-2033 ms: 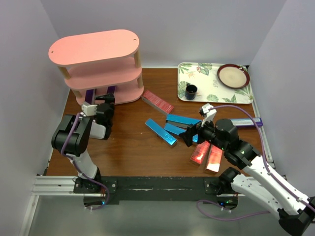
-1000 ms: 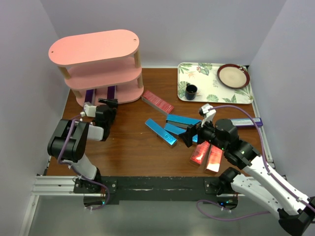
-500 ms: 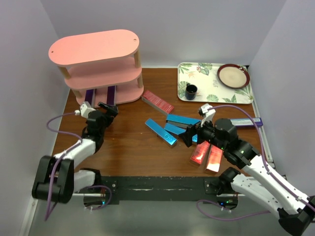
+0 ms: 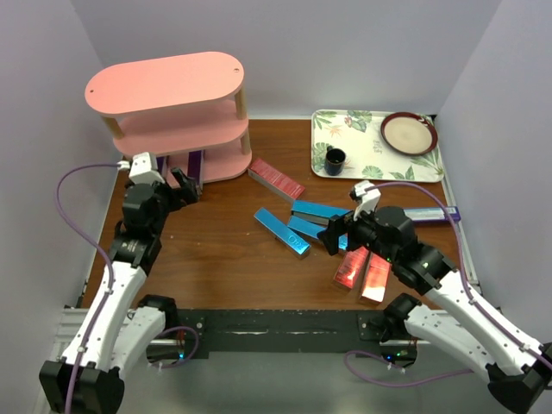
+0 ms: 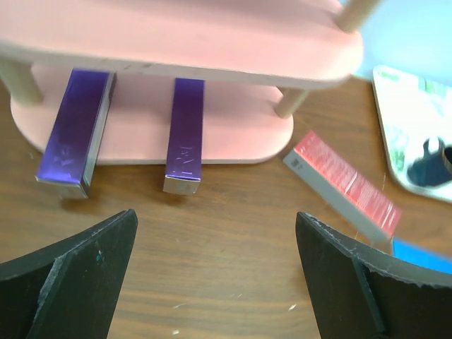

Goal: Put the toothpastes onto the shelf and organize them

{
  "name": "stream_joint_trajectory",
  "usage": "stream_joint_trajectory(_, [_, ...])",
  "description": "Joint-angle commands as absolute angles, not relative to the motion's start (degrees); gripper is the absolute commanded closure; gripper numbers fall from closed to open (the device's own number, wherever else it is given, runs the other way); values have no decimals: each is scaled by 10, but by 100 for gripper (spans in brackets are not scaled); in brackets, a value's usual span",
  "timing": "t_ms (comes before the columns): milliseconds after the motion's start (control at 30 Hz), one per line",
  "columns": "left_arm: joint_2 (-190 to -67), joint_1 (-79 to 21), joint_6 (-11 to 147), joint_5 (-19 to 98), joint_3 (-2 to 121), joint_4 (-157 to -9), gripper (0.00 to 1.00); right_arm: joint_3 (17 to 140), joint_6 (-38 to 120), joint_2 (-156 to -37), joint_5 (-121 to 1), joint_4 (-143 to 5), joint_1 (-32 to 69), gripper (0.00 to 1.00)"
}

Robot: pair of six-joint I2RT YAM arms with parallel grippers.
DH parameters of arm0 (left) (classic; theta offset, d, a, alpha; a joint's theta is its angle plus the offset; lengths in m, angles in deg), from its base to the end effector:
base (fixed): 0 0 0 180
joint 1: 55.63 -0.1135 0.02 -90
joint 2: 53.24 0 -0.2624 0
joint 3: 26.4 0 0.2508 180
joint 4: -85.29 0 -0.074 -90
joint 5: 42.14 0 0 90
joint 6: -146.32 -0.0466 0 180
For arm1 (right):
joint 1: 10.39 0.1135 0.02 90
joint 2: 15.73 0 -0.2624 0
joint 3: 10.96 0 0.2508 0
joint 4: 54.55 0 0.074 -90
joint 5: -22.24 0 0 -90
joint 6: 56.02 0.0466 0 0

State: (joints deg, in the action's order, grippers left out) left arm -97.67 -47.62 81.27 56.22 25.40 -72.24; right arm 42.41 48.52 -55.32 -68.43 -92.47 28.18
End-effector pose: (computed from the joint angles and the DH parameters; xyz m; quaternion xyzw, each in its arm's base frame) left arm 0.1963 -0.0208 0.2981 -0.1605 0.7766 -0.1165 0.5980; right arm 0.1344 0.1064 0.2911 -0.1716 0.8216 0.2386 0.4885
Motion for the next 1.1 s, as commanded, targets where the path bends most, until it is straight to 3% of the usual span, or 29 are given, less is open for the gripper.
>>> stream_joint_trajectory(0, [-933,-474,642,481,273,-672,0,481,508,-597,-756,-970,281,1])
stream_joint_trajectory(133, [-884,-468,638,401,224,-721,0,517,538,-663,-844,-999,281,1])
stream_joint_trajectory(400, [-828,-393,614,458,202,-713,0,575,626,-772,-1014,-1053,235,1])
stream_joint_trajectory(700, [-771,-323,617,494,191,-700,0,588,690,-837,-999,-1036,-18,1])
stream_joint_trajectory(1067, [-739,-283,615,517,185,-695,0,633,795,-1024,-953,-1016,-154,1])
